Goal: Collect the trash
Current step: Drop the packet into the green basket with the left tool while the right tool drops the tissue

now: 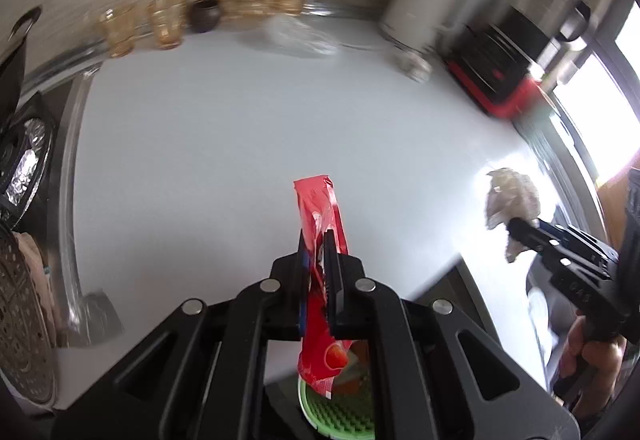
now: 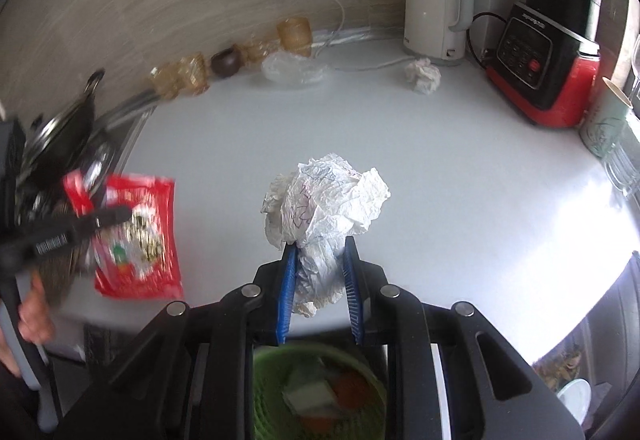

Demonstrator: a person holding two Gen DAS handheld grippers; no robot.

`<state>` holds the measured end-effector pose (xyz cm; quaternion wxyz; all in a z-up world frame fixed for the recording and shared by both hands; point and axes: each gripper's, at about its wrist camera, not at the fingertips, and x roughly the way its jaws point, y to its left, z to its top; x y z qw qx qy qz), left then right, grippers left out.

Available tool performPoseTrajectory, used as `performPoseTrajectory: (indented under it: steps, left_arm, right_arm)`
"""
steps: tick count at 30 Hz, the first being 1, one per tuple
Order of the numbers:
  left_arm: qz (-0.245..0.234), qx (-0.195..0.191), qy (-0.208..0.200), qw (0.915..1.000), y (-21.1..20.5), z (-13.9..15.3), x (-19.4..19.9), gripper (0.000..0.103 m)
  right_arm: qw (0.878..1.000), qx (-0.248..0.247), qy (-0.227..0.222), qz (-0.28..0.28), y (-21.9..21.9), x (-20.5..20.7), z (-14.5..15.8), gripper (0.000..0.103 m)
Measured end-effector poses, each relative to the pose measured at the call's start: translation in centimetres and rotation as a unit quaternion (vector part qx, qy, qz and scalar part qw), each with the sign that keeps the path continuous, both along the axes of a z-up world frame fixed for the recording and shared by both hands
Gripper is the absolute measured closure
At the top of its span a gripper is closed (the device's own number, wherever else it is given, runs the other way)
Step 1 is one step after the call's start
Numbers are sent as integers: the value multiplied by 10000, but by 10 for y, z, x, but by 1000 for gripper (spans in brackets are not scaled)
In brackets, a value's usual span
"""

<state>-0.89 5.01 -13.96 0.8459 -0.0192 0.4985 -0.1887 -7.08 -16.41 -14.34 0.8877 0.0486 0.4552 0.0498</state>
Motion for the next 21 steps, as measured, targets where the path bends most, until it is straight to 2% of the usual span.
performPoseTrajectory:
  steps: [6, 10, 17, 18, 20, 21]
  left_arm:
    - [-659, 125, 21, 9977, -32, 7, -60, 97]
    - [-991, 154, 109, 9949, -51, 1, -94, 97]
    - [-1177, 226, 208, 9926, -75, -12, -128, 97]
    - [-1174, 237, 217, 9926, -77, -14, -132, 97]
    - [-1165, 249, 240, 9926, -81, -17, -137, 97]
    - [-1154, 271, 245, 9927, -83, -19, -139, 97]
  right_arm:
    - [9981, 39, 475, 391, -7, -69, -25, 80]
    - [9928, 244, 957, 685, -6, -103, -58, 80]
    - [9807, 199, 1439, 1309, 17, -120, -110, 76]
    - [9793, 184, 1474, 1372, 19, -121, -114, 73]
    - [9779, 164, 1520, 1424, 23, -120, -118, 59]
    - [9780, 155, 1513, 1428, 22, -120, -119, 48]
